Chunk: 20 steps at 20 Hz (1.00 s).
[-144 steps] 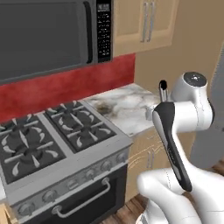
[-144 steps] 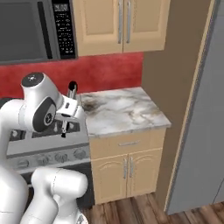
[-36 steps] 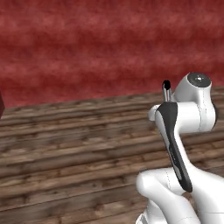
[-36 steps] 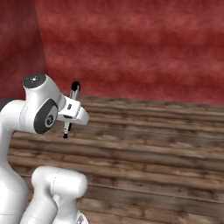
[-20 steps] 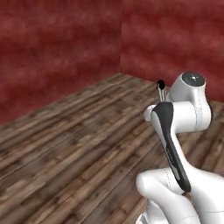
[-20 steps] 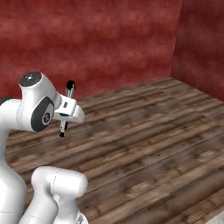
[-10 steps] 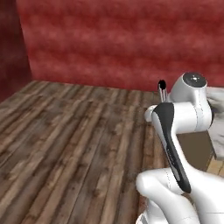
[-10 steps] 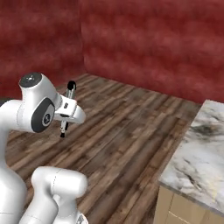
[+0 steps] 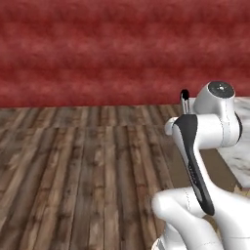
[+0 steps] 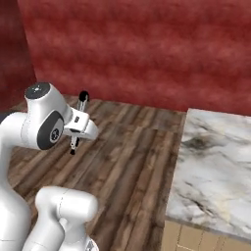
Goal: Take the tongs from the drawer on the left and place them on the dining counter next to the tray containing the hot dog.
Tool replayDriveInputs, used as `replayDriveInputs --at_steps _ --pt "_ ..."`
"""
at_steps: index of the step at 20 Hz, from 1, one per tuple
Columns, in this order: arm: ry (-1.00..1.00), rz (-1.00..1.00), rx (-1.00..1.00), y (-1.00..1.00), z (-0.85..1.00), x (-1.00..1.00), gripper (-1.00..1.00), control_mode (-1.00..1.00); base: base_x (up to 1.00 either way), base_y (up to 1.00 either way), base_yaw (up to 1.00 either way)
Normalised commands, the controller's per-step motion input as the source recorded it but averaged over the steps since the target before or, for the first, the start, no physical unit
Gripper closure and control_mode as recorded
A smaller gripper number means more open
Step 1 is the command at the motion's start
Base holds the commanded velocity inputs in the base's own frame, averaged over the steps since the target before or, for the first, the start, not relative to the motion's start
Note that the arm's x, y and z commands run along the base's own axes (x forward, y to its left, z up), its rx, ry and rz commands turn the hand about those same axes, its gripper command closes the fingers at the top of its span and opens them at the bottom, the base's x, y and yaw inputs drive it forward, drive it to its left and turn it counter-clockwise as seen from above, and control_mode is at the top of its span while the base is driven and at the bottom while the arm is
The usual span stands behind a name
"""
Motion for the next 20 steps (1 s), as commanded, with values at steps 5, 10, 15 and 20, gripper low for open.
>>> replayDriveInputs --at_steps 5,10,15,20 --pt "0.00 0.00 0.00 0.00 0.00 0.00 1.00 1.00 0.86 0.60 -0.23" --pt "0.00 0.00 0.00 0.00 0.00 0.00 1.00 1.00 0.90 0.54 -0.20" --pt "0.00 0.00 0.00 0.00 0.00 0.00 1.00 1.00 1.00 0.44 -0.21" --pt "0.00 0.00 0.00 0.00 0.00 0.00 1.00 1.00 1.00 0.40 -0.21"
